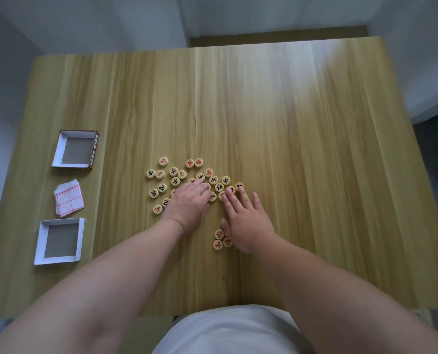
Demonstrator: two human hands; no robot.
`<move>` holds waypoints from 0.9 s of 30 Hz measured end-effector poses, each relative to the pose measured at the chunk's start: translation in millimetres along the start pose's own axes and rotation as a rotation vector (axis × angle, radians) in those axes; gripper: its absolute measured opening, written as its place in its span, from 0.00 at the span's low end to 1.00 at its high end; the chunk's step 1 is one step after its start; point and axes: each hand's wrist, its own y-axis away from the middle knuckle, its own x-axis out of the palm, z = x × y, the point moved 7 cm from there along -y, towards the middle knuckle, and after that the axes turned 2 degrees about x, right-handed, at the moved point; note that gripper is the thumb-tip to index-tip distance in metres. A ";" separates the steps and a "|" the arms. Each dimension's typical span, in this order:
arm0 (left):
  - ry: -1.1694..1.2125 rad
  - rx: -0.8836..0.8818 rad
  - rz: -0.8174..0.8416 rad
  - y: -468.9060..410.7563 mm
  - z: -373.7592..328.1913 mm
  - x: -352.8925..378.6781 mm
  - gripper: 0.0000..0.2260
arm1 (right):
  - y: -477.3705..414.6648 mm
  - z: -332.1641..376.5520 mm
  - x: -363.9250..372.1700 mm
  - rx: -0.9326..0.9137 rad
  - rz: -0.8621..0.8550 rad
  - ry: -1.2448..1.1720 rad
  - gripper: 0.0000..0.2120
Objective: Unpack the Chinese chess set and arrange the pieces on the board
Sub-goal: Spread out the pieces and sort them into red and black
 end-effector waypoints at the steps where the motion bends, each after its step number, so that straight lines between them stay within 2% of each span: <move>1: 0.004 -0.010 -0.019 -0.6 0.4 -1.7 0.14 | -1.1 -1.0 -1.2 0.006 -0.004 -0.007 0.31; 4: 0.029 -0.085 -0.061 -5.5 6.8 -7.4 0.15 | -4.0 -2.6 -5.8 0.014 -0.032 -0.029 0.30; 10: 0.055 -0.237 0.097 -14.6 17.0 -1.6 0.27 | -7.0 -4.0 -12.9 -0.001 -0.108 -0.033 0.30; 19: 0.057 -0.299 0.135 -20.9 31.0 -3.5 0.26 | -23.2 -2.3 -12.5 0.015 -0.081 -0.029 0.31; 27: 0.058 -0.386 0.067 -8.8 58.0 -9.4 0.26 | -20.9 -2.1 -13.2 0.022 -0.114 -0.019 0.31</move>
